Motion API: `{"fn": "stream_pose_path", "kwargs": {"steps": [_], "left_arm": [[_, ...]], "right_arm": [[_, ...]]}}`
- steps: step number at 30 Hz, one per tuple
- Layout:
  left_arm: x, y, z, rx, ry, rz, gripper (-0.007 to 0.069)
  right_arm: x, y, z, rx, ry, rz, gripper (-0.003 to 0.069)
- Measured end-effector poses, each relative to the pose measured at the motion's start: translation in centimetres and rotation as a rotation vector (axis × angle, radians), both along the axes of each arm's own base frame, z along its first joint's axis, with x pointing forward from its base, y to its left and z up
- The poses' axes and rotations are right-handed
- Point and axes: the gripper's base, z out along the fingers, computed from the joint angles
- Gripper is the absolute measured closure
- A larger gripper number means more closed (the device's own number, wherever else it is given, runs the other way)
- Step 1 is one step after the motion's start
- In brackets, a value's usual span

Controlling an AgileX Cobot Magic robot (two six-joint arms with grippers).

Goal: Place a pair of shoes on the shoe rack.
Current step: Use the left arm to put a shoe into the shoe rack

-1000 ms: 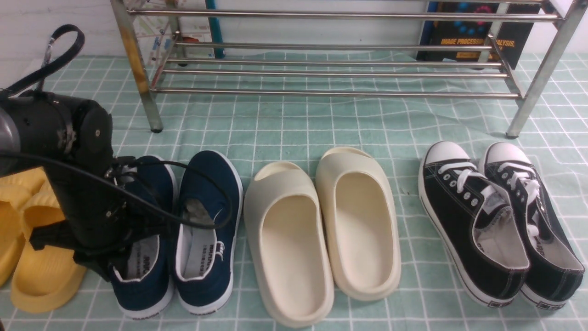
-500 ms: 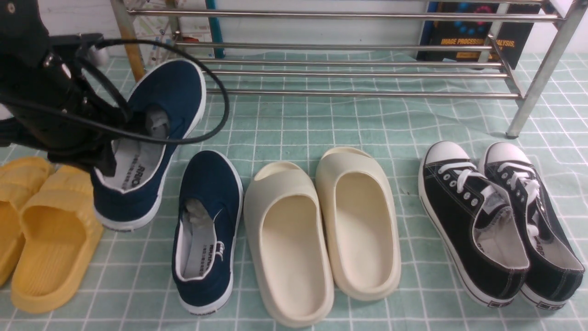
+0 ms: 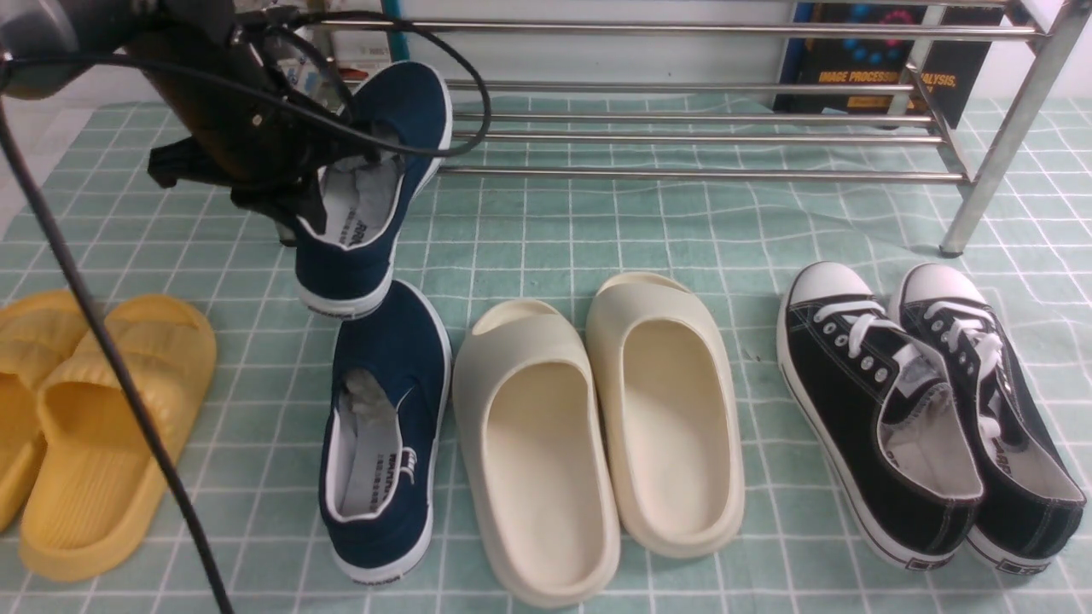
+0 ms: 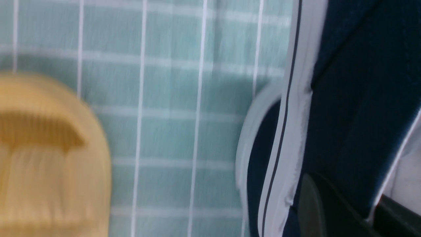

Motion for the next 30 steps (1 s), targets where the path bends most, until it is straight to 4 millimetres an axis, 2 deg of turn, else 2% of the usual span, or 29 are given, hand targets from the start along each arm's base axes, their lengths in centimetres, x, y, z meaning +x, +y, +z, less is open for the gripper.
{"fn": "stream_pose_path", "kwargs": {"steps": [8, 13, 23, 30], "left_arm": [[4.7, 0.7, -0.8, -0.023, -0.062, 0.047, 0.0607], [6.2, 0.9, -1.7, -0.033, -0.080, 0.071, 0.0607], [7.4, 0.9, -2.0, -0.037, -0.159, 0.090, 0.0586], [7.4, 0.9, -1.6, -0.046, -0.184, 0.101, 0.0455]], "right_arm": [[0.0, 0.0, 0.0, 0.000, 0.000, 0.000, 0.0412], [0.0, 0.0, 0.0, 0.000, 0.000, 0.000, 0.0412], [0.0, 0.0, 0.0, 0.000, 0.000, 0.000, 0.0412], [0.0, 0.0, 0.0, 0.000, 0.000, 0.000, 0.0412]]}}
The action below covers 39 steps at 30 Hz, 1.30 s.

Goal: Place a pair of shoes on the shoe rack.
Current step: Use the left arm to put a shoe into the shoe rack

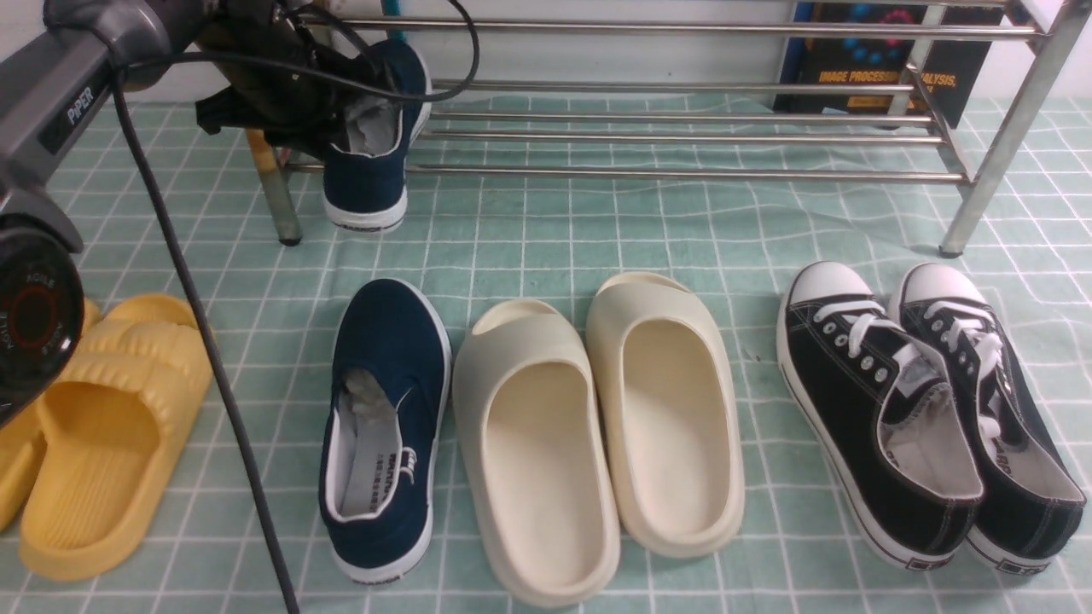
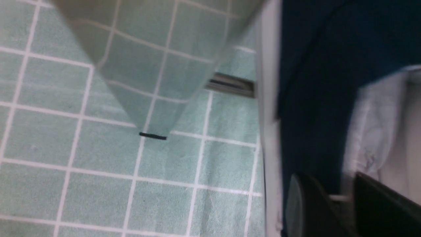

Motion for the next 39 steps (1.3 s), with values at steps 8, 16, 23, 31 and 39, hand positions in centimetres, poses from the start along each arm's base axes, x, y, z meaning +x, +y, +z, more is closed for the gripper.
{"fn": "stream_pose_path", "kwargs": {"steps": [8, 16, 23, 31, 39], "left_arm": [[-1.4, 0.2, 4.6, 0.000, -0.086, -0.002, 0.0387], [-4.5, 0.7, 9.3, 0.025, -0.073, -0.009, 0.0427], [-5.5, -1.9, 7.4, -0.032, 0.062, -0.180, 0.0503], [-6.4, -6.1, 0.2, 0.089, 0.233, -0.292, 0.0545], [-4.3, -5.0, -3.0, 0.162, 0.171, -0.134, 0.0545]], "right_arm": [[0.0, 0.0, 0.0, 0.000, 0.000, 0.000, 0.0412], [0.0, 0.0, 0.0, 0.000, 0.000, 0.000, 0.0412], [0.0, 0.0, 0.0, 0.000, 0.000, 0.000, 0.0412], [0.0, 0.0, 0.0, 0.000, 0.000, 0.000, 0.0412], [0.0, 0.0, 0.0, 0.000, 0.000, 0.000, 0.0412]]}}
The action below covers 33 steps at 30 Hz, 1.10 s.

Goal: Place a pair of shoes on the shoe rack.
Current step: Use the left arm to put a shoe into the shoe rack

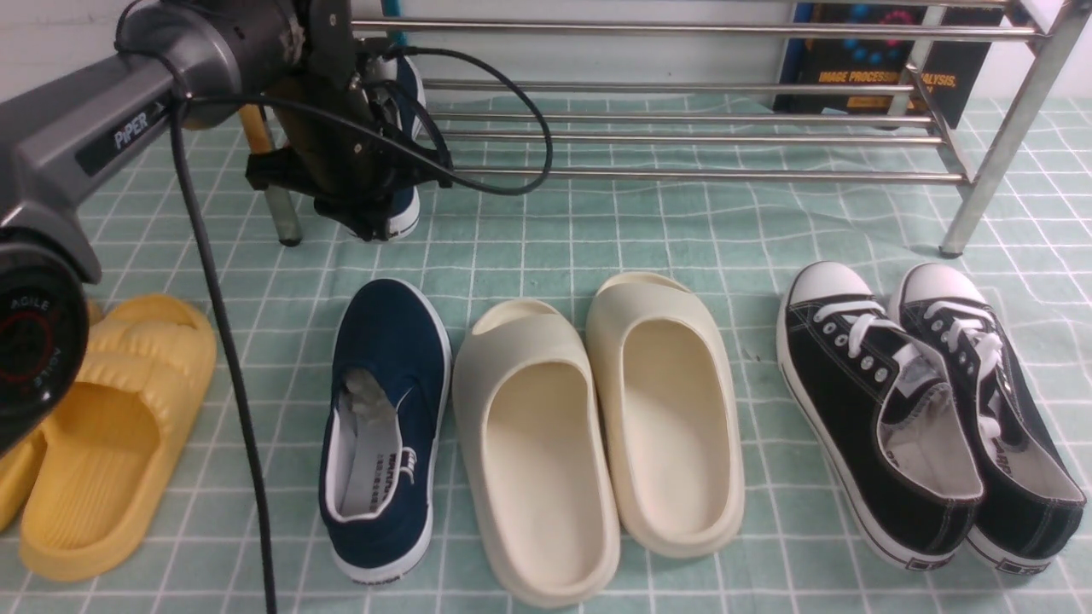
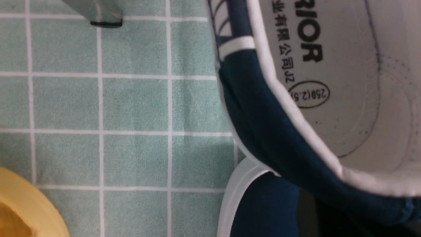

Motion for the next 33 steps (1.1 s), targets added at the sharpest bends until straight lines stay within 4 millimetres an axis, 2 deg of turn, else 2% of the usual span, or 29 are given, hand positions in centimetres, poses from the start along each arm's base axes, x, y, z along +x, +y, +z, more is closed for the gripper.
{"fn": "stream_pose_path", "kwargs": {"steps": [8, 21, 25, 27, 30, 33], "left_arm": [[1.2, 0.0, 0.4, 0.013, -0.140, 0.003, 0.0544], [1.6, 0.4, 0.7, 0.069, -0.196, -0.015, 0.0508], [1.7, 0.4, 0.7, 0.068, -0.211, -0.017, 0.0453], [1.8, 0.4, 0.8, 0.066, -0.213, -0.013, 0.0393], [1.9, 1.1, 0.7, 0.052, -0.209, 0.023, 0.0323], [2.0, 1.8, 0.7, 0.042, -0.203, 0.066, 0.0287]], "right_arm": [[0.0, 0.0, 0.0, 0.000, 0.000, 0.000, 0.0412], [0.0, 0.0, 0.0, 0.000, 0.000, 0.000, 0.0412], [0.0, 0.0, 0.0, 0.000, 0.000, 0.000, 0.0412], [0.0, 0.0, 0.0, 0.000, 0.000, 0.000, 0.0412], [0.0, 0.0, 0.0, 0.000, 0.000, 0.000, 0.0412], [0.0, 0.0, 0.0, 0.000, 0.000, 0.000, 0.0412]]}}
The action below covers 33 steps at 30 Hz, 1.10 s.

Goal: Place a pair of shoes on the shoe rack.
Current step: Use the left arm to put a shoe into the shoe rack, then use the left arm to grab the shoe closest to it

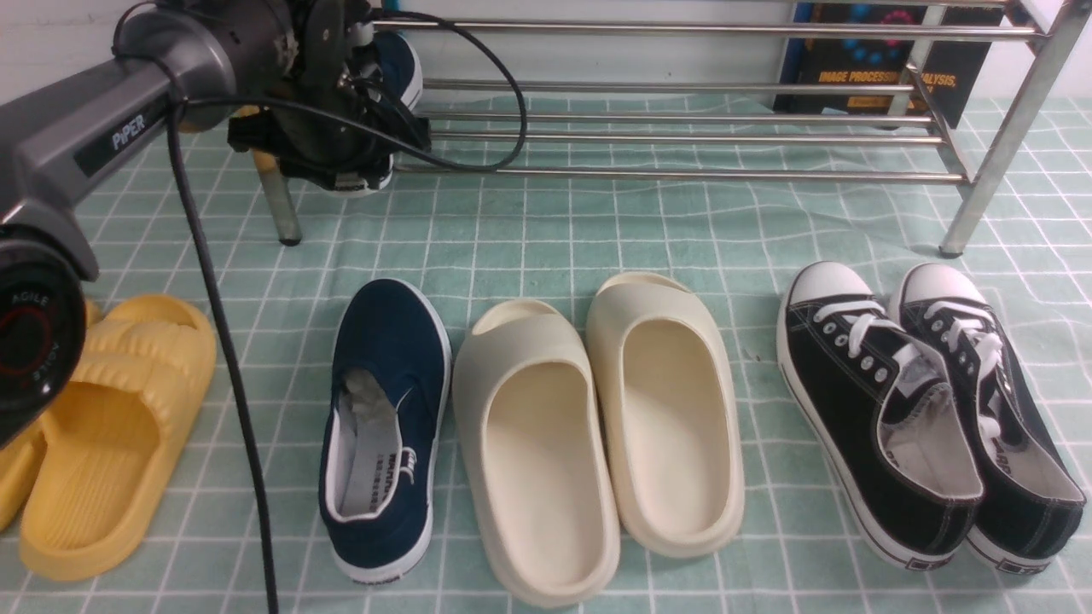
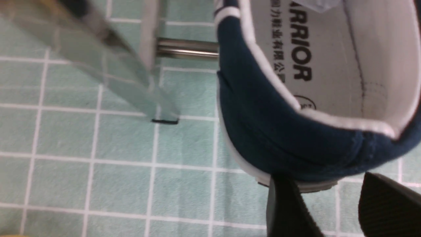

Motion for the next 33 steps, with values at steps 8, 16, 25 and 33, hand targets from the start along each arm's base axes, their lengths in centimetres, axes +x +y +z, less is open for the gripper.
{"fn": "stream_pose_path", "kwargs": {"steps": [8, 16, 25, 33], "left_arm": [[-1.1, 0.5, 2.7, -0.031, -0.024, 0.016, 0.0273], [-4.1, 1.1, 7.3, -0.024, -0.015, 0.001, 0.0273], [-7.2, 0.9, 5.8, -0.050, 0.270, -0.015, 0.0295], [-15.8, 0.6, 2.4, -0.092, 0.490, -0.047, 0.0359]], "right_arm": [[0.0, 0.0, 0.0, 0.000, 0.000, 0.000, 0.0412], [0.0, 0.0, 0.0, 0.000, 0.000, 0.000, 0.0412], [0.0, 0.0, 0.0, 0.000, 0.000, 0.000, 0.0412], [0.0, 0.0, 0.0, 0.000, 0.000, 0.000, 0.0412]]}}
